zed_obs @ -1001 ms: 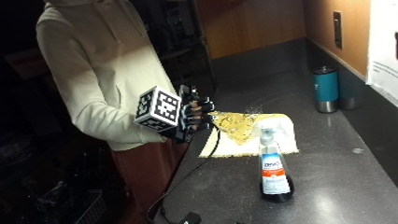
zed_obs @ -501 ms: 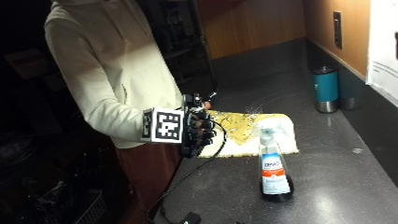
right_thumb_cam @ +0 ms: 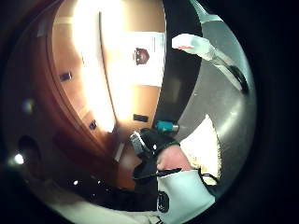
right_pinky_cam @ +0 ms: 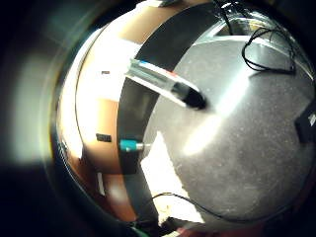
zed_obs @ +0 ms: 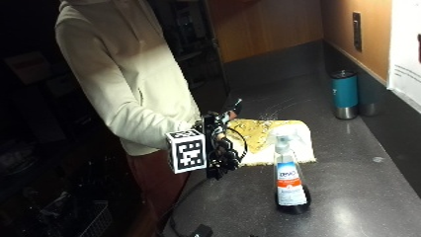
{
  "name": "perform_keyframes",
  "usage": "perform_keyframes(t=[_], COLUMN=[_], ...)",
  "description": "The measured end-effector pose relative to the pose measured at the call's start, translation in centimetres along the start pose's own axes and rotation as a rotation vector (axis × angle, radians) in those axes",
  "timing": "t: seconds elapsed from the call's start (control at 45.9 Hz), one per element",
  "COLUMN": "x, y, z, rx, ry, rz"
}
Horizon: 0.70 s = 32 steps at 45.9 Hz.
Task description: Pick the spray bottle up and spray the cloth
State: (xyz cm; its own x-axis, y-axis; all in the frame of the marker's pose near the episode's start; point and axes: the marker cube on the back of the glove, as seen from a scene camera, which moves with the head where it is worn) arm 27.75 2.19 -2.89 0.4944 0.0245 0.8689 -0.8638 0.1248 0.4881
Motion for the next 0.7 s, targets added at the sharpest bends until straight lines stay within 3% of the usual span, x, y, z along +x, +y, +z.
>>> perform_keyframes(t=[0.697], x=[3.6], y=[-4.1], z=[4.6], rx=[0.191], ry=[-0.117], rz=[0.188])
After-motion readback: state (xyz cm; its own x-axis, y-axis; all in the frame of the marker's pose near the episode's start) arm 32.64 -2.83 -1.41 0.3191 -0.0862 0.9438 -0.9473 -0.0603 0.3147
